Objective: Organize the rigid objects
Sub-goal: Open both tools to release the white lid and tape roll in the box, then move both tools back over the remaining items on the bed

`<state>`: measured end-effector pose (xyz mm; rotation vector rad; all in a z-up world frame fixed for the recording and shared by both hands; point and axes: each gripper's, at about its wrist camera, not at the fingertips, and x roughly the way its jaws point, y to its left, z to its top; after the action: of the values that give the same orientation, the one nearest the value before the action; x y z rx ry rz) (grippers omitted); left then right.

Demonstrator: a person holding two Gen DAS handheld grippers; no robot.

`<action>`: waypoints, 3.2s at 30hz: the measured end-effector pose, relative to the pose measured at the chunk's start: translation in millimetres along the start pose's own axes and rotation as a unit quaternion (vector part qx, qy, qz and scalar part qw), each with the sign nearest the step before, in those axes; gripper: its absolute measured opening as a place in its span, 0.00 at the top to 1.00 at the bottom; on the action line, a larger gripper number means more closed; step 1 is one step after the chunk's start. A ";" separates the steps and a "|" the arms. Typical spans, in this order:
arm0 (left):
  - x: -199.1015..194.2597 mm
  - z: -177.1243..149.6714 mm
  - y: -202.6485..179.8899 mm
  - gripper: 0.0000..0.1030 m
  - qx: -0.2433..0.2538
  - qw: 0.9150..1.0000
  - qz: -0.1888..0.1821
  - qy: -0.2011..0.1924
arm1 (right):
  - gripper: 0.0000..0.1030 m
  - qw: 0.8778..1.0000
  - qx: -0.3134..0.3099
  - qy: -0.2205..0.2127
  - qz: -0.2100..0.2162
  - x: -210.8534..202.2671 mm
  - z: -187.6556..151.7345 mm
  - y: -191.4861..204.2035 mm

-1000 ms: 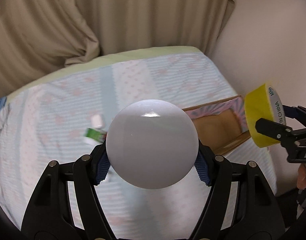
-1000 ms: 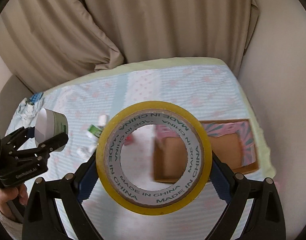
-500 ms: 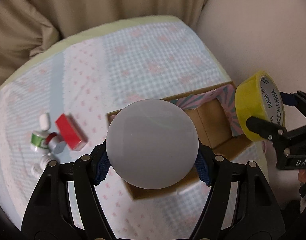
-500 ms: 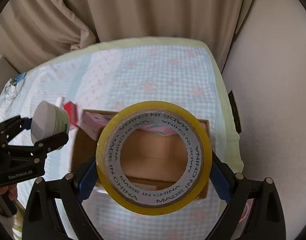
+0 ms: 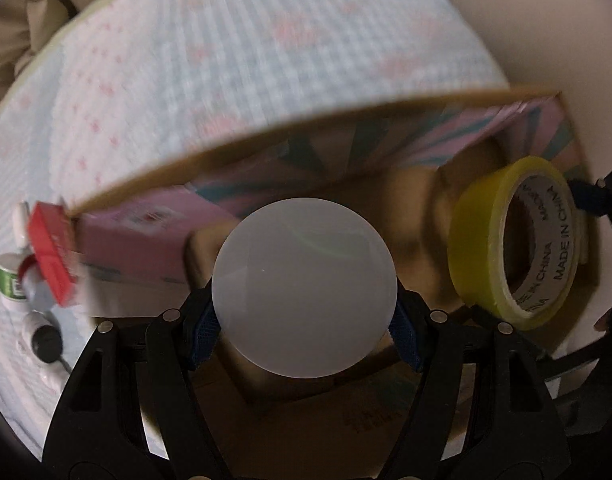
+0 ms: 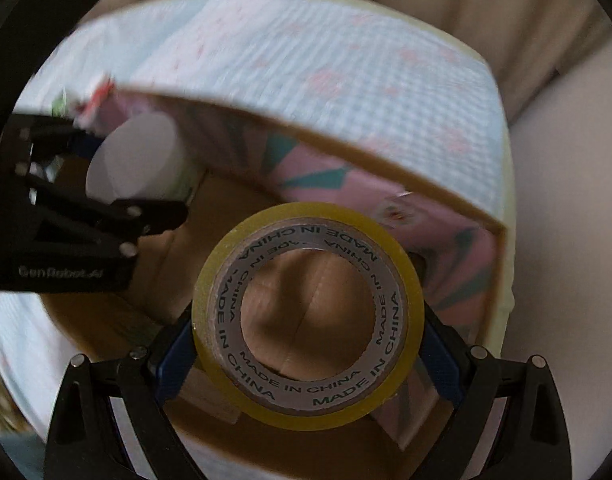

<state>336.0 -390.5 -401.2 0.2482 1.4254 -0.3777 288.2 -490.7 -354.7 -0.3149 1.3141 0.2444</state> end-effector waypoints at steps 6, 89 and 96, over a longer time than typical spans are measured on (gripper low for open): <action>25.9 -3.5 1.0 0.34 0.002 0.999 0.005 0.036 | 0.08 0.999 -0.043 0.011 0.011 24.3 -3.3 14.7; -284.4 -246.4 378.2 0.00 -0.021 0.985 0.004 -0.170 | 0.00 0.981 0.157 -0.116 -0.020 -216.3 58.8 339.4; -224.4 -185.3 395.5 0.00 -0.015 0.991 -0.019 -0.128 | 0.00 0.986 0.139 -0.088 -0.027 -170.8 103.5 333.1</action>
<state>301.9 67.1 -226.7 0.1422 1.1830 -0.4030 224.4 -142.3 -195.2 -0.0892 1.1454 0.0398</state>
